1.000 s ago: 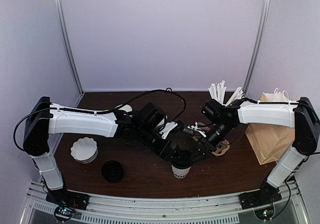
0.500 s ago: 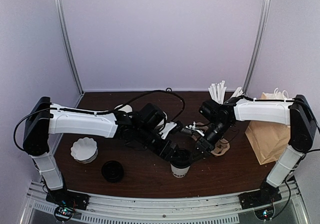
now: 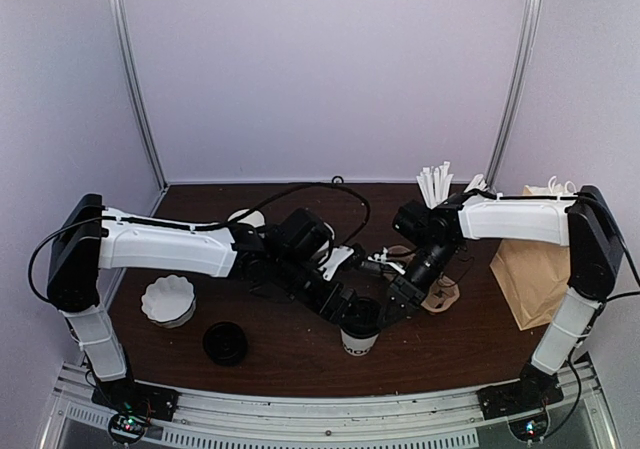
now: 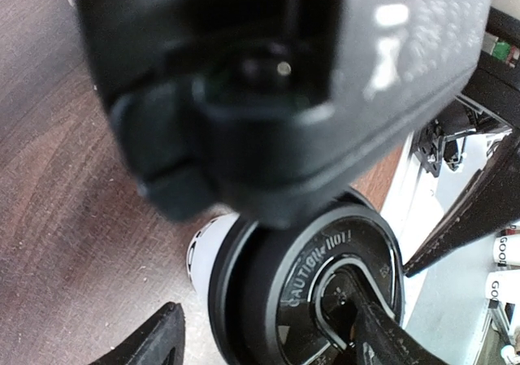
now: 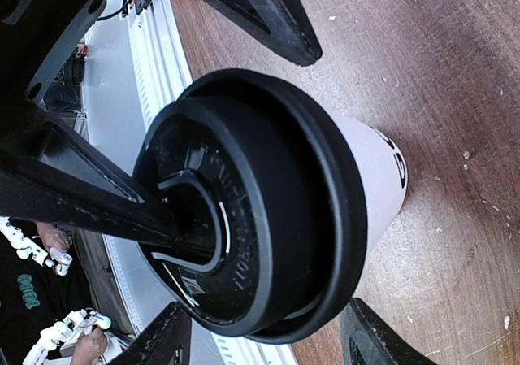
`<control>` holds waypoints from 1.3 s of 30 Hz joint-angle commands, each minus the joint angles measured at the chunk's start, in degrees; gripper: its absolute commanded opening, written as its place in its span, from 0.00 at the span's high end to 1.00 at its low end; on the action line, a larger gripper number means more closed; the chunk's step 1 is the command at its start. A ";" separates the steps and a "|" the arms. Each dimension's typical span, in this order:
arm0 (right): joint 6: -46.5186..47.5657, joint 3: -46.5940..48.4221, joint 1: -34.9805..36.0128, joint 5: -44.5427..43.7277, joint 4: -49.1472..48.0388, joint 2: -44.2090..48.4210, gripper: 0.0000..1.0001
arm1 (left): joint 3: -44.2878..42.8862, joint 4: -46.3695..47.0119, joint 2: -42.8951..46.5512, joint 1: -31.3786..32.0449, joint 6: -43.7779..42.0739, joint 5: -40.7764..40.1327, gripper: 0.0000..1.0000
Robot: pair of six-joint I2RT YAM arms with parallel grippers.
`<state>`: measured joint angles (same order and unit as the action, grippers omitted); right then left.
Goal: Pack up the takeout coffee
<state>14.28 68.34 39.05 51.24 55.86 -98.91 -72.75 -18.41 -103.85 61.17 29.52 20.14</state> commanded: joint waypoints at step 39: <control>21.40 1.36 6.35 -18.50 0.60 21.55 0.49 | -8.87 -5.15 -1.92 -6.10 -7.29 10.39 0.21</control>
<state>27.57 69.69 41.12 37.58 53.56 -79.55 -80.97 -27.22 -103.63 54.52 21.58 25.21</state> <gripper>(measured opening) 0.562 0.794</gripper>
